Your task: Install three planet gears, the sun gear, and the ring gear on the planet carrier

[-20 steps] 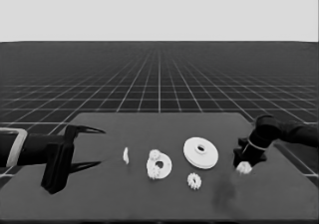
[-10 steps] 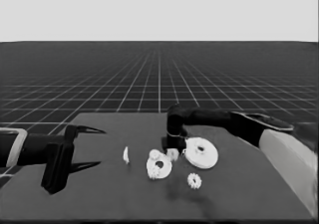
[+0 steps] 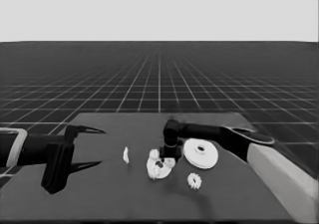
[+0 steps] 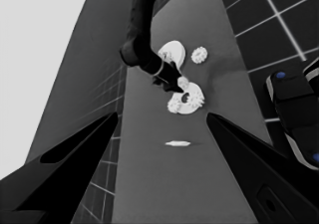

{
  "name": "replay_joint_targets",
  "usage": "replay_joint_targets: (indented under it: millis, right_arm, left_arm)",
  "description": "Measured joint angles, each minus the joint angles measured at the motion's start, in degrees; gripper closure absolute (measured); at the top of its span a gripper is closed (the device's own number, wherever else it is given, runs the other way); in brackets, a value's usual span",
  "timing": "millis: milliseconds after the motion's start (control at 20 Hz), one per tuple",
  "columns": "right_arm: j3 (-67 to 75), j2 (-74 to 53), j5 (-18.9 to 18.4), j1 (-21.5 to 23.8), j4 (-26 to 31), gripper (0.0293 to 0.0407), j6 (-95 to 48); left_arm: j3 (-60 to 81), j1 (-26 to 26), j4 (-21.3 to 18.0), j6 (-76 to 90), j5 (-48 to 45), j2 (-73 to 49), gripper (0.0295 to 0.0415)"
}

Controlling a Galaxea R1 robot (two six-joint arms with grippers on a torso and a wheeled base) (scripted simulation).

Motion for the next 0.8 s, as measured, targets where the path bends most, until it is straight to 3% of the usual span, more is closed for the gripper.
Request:
replay_joint_targets:
  millis: [200,300,350,700,800]
  right_arm:
    - [-0.3,0.1,0.2,-0.3,-0.3,0.0388,-0.2]
    - [-0.3,0.1,0.2,-0.3,-0.3,0.0328,-0.2]
    - [-0.4,0.1,0.2,-0.3,-0.3,0.0319,-0.2]
    - [-0.4,0.1,0.2,-0.3,-0.3,0.0315,-0.2]
    - [4.4,-1.3,-2.2,5.2,4.8,0.0315,2.6]
  left_arm:
    - [0.0,0.0,0.0,0.0,0.0,0.0,0.0326]
    - [0.0,0.0,0.0,0.0,0.0,0.0,0.0326]
    - [0.0,0.0,0.0,0.0,0.0,0.0,0.0326]
    - [0.0,0.0,0.0,0.0,0.0,0.0,0.0326]
    - [0.0,0.0,0.0,0.0,0.0,0.0,0.0326]
